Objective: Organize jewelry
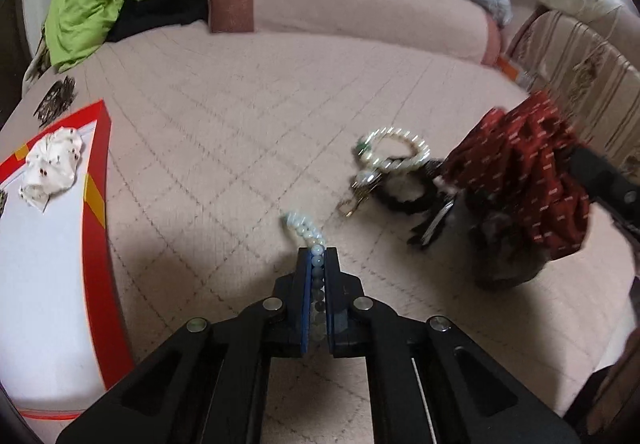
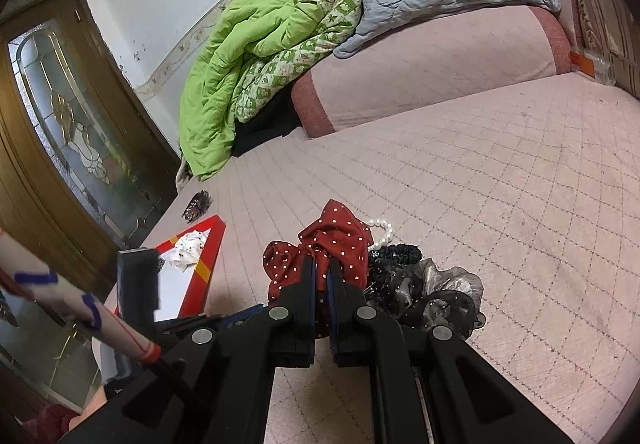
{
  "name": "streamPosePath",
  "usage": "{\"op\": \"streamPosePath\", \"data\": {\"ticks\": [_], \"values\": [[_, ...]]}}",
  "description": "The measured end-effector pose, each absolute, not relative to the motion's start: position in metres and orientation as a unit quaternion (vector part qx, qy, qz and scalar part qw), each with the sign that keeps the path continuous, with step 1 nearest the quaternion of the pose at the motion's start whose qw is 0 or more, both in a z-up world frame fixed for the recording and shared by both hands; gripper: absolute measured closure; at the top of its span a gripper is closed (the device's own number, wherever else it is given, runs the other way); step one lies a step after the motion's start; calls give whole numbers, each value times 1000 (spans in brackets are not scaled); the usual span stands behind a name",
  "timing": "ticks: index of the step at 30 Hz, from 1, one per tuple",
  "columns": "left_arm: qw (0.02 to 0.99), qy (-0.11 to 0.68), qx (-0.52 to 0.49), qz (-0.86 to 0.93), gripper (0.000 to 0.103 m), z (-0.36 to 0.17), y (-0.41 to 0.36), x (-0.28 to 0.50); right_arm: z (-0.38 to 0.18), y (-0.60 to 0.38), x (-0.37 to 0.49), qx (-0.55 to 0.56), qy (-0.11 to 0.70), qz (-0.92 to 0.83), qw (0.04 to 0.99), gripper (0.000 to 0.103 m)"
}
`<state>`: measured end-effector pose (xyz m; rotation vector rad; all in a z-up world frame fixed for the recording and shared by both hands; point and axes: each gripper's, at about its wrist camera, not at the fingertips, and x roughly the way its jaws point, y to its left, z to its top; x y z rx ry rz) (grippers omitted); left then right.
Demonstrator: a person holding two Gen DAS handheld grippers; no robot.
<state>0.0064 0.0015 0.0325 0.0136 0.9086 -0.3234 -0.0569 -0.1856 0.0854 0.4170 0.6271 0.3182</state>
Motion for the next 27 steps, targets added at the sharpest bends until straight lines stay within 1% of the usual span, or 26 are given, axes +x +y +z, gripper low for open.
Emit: {"op": "streamPosePath", "data": {"ticks": [7,14,27], "values": [[904,392,-28,-167,98,64,20,-1,88,-186,-60,201,298,154,920,97],[923,354,-54,-142,98,90,57,-7,88,-180,-62,194,297,161,921,97],[937,328,-76,-98,98,109,125,-13,95,-137,-59,179,310,204,911,97]]}}
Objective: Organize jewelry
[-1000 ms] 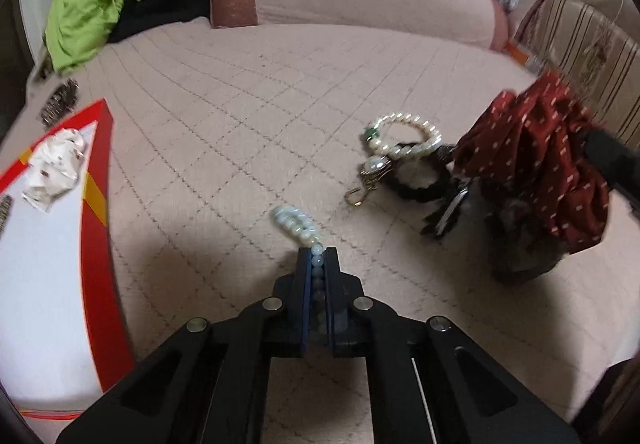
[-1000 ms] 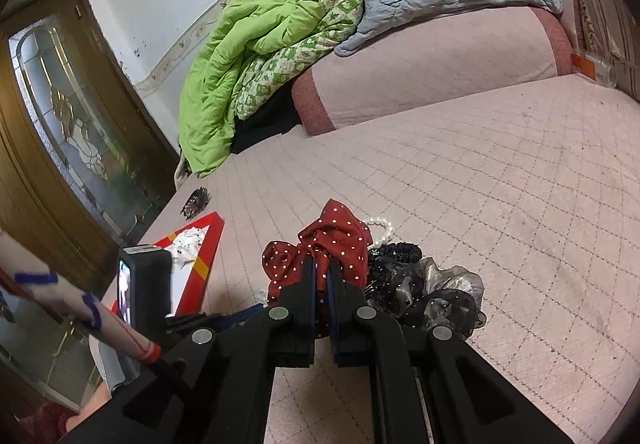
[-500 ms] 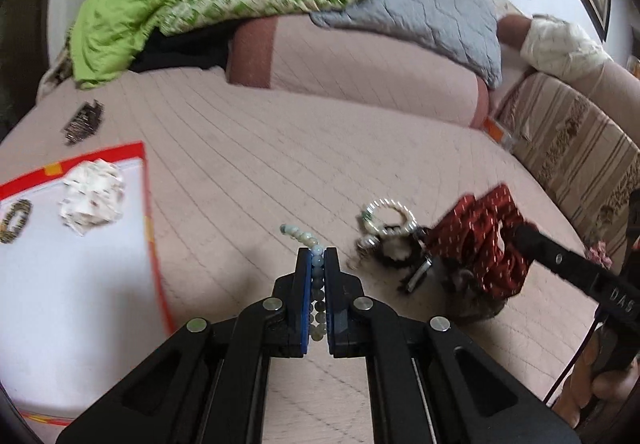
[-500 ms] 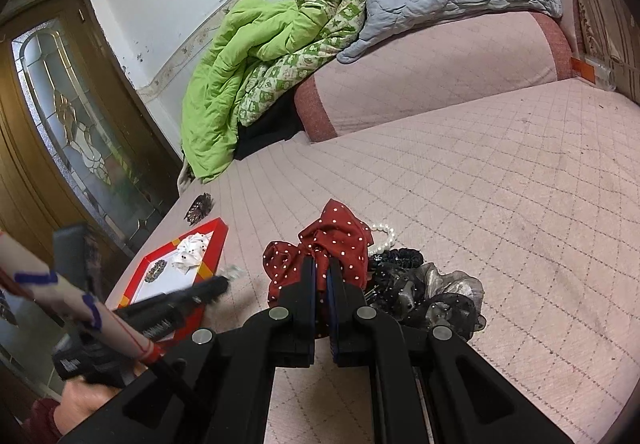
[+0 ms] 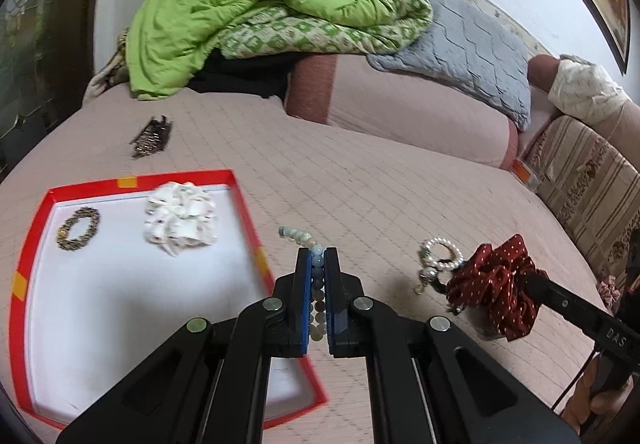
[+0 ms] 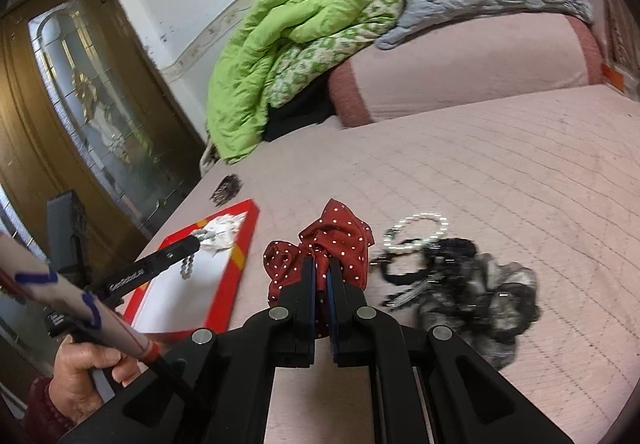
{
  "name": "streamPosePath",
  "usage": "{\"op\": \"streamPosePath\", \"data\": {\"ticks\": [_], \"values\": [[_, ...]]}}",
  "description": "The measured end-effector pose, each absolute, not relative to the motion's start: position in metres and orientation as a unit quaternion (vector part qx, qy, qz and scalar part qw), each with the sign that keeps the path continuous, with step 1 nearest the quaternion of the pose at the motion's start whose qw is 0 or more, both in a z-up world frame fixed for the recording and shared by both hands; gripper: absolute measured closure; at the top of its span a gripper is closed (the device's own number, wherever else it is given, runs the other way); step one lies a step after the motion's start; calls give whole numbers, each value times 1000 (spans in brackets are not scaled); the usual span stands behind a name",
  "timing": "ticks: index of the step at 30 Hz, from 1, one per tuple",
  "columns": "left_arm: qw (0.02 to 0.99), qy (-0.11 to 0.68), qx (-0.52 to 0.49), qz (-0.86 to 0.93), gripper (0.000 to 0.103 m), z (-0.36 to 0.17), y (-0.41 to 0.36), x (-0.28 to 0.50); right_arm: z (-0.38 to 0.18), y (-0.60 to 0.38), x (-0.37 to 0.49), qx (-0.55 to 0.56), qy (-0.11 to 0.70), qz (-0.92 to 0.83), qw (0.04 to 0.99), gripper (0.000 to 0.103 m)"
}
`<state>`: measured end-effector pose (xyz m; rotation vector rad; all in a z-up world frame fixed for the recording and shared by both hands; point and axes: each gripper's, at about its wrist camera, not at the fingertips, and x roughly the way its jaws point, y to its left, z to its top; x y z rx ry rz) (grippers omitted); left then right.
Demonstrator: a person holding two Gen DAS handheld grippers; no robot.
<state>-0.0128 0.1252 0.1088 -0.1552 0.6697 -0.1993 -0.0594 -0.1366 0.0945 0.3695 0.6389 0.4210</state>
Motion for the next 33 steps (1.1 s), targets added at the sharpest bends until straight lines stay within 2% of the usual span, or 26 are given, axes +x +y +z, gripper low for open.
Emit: {"op": "streamPosePath", "data": {"ticks": [18,33], "values": [[933,334,-132,-26,98,98,252,-16,106,17,-23,153,349,306,872,97],[909,382,-165,8,98,73,292,23,79,87,37,124,423,295,848,97]]}}
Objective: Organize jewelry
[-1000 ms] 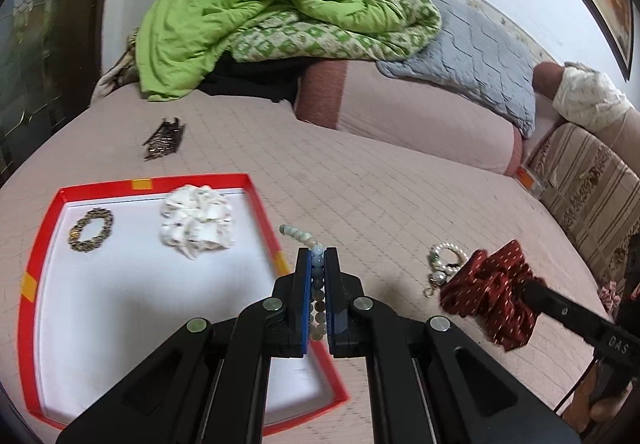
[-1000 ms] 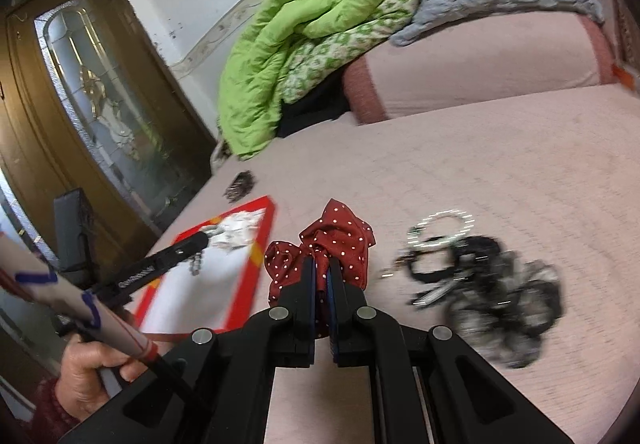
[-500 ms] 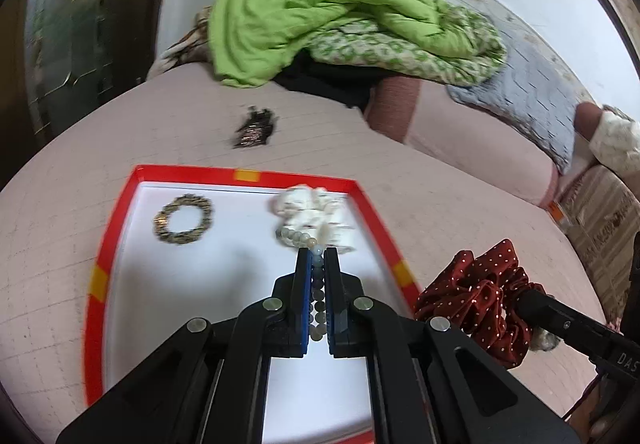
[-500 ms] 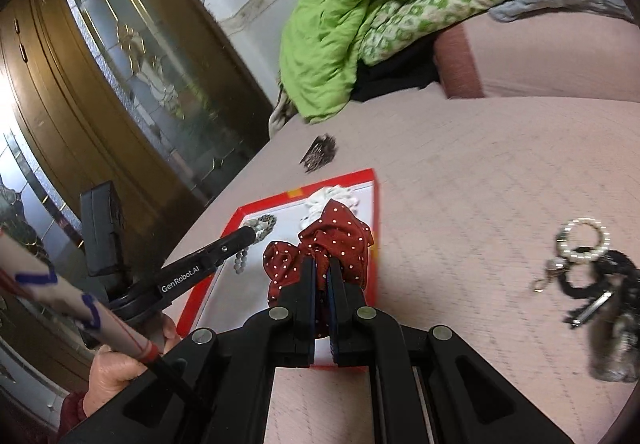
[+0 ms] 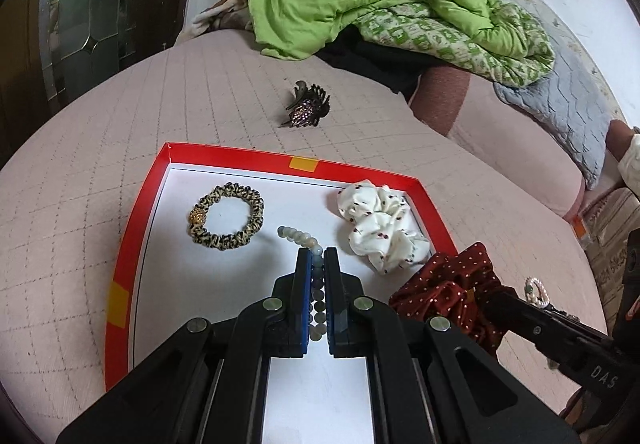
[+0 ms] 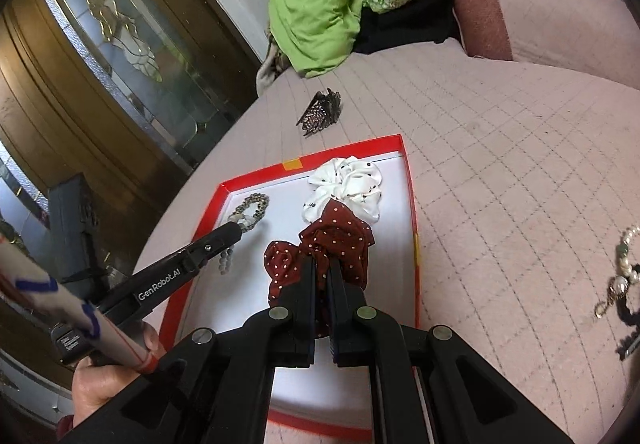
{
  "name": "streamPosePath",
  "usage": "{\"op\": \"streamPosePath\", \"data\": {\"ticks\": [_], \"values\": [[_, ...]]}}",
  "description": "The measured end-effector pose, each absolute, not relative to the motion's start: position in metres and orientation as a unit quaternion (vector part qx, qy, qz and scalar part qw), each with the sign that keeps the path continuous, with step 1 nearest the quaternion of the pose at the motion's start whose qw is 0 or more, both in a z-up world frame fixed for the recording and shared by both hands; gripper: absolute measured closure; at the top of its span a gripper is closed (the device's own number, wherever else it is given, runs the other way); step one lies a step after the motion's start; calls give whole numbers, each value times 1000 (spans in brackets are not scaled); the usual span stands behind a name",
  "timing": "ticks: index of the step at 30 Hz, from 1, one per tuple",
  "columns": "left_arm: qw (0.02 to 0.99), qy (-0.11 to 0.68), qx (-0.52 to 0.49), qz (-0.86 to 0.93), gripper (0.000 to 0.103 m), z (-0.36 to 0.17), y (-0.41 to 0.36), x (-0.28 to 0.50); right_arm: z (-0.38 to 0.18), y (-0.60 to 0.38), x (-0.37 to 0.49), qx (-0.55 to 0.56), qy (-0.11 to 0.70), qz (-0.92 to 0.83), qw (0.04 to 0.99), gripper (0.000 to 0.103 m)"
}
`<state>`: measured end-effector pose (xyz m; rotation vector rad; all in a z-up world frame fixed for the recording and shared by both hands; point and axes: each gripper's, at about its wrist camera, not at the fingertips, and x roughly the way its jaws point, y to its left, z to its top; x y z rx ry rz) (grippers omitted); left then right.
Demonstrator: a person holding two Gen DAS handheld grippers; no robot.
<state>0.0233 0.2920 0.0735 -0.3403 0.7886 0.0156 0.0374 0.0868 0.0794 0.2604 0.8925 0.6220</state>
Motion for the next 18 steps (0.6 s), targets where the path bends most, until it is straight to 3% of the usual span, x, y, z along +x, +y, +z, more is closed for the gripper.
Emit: {"op": "streamPosePath", "data": {"ticks": [18], "values": [[895,416,-164,11,98,58,296,53,60,108,70,81,453,257,850,97]]}}
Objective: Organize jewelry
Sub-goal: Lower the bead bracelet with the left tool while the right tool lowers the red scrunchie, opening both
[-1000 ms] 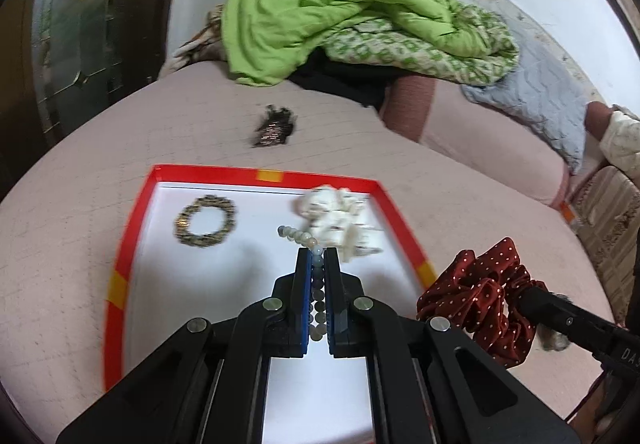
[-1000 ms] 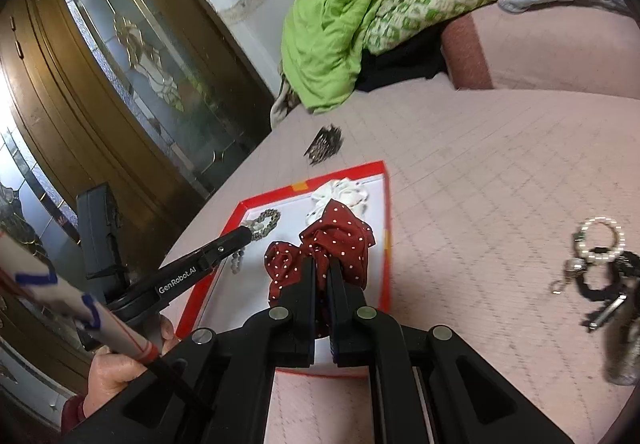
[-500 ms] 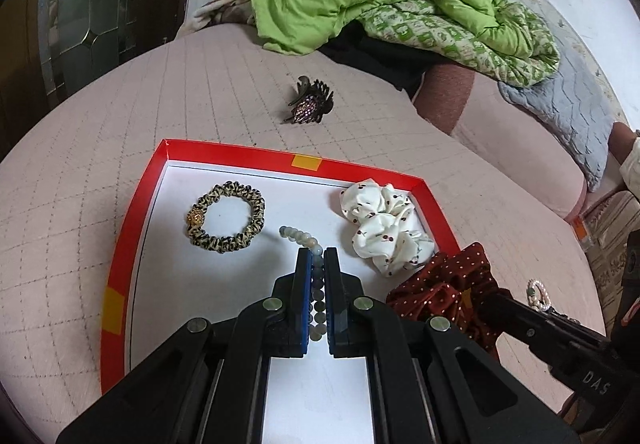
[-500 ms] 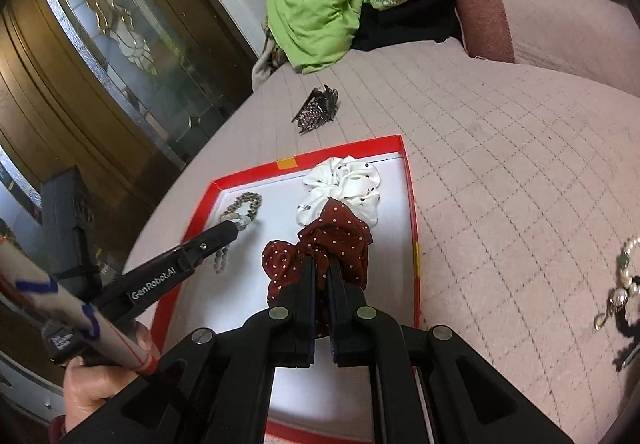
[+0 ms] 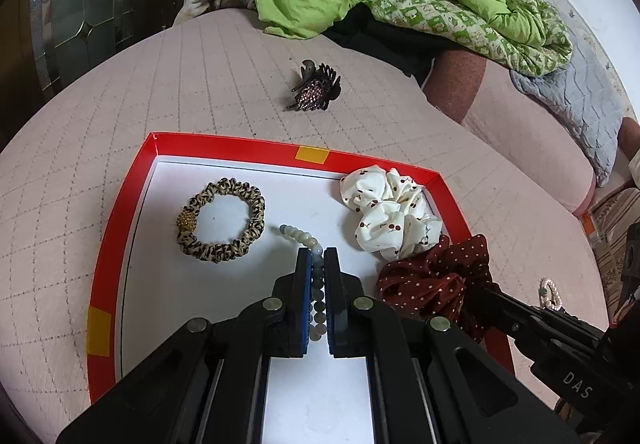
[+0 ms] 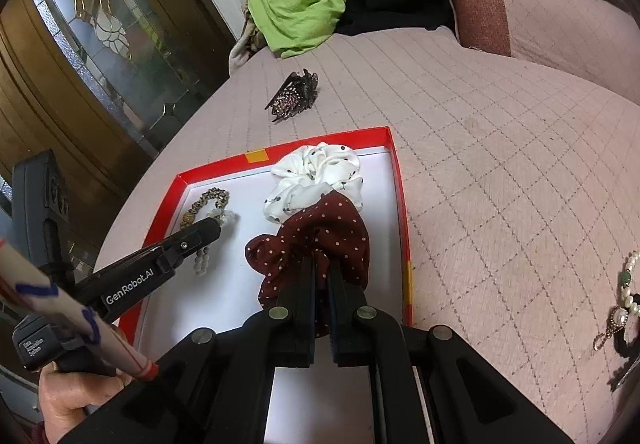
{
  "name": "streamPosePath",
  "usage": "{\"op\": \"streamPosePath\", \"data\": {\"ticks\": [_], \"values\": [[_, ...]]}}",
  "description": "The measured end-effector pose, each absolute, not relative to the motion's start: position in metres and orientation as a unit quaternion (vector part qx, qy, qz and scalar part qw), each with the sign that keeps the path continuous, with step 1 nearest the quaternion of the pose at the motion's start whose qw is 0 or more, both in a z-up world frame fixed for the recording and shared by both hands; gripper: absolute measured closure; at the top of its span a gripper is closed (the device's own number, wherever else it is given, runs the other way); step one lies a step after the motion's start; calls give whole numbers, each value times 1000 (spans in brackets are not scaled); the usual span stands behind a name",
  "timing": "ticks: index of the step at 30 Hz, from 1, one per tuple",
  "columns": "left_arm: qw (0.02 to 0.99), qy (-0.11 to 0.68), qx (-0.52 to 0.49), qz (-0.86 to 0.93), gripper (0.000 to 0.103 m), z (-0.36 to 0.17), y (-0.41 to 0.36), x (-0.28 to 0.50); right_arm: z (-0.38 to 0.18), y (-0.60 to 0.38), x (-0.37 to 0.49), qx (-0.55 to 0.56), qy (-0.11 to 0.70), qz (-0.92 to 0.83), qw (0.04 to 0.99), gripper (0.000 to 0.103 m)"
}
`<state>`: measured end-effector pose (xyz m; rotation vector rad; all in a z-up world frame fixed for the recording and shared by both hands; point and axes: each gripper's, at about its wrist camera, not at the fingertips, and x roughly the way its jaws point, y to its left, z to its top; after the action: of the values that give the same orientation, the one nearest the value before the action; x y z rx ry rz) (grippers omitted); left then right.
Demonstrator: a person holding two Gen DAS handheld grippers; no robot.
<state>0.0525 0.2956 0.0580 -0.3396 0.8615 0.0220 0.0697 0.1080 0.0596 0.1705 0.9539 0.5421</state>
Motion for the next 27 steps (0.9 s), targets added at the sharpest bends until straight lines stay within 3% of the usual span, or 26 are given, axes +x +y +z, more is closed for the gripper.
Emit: {"op": "streamPosePath", "data": {"ticks": [23,27], "values": [[891,424,-165,13,98,52,293,57,58,109,78,80,456,252,850,94],[891,422,-167,15,98,53,295,57,60,107,77,88,460,258,845,82]]}}
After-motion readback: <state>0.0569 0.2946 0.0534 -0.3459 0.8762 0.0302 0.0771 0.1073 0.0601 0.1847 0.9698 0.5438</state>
